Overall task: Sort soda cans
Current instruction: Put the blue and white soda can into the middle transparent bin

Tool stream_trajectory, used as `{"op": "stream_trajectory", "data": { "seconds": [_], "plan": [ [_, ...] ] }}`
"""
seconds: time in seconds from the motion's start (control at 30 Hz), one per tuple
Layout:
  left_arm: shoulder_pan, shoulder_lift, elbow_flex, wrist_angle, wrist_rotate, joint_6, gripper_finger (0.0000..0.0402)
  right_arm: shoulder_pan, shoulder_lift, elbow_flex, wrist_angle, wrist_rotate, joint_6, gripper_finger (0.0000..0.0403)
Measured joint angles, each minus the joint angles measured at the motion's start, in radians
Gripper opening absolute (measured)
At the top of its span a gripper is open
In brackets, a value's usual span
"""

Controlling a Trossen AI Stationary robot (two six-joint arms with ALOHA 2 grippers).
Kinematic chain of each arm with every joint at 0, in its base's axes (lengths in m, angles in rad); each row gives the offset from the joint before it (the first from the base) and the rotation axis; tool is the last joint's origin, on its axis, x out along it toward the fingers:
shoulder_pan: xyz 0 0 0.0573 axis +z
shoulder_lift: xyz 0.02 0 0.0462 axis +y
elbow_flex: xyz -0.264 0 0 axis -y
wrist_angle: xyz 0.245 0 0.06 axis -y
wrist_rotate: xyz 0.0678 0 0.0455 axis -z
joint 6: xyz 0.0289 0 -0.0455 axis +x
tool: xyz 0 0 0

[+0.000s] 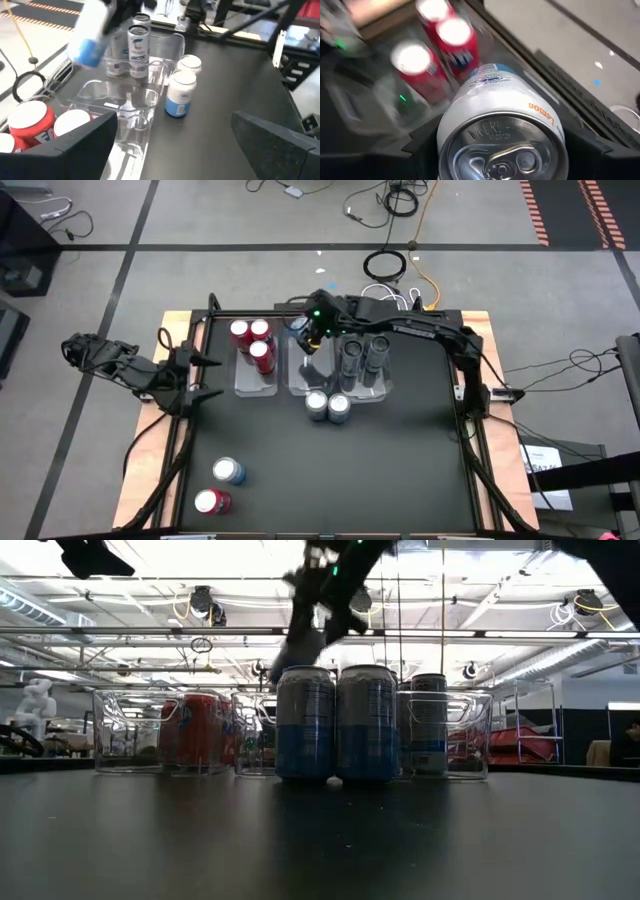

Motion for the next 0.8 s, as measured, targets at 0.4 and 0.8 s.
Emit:
{"op": "stream_trajectory", "data": {
  "seconds": [0.4, 0.8],
  "plan": [
    [0.0, 0.002, 0.0, 0.0, -0.027, -0.166, 0.04, -0.089, 0.165, 0.0, 0.021, 0.001, -0.098, 0.0283],
    [0.0, 0.002, 0.0, 0.034, -0.06, -0.201, 0.04, -0.113, 0.206, 0.0, -0.056, -0.003, -0.225, 0.0285]
  ]
}}
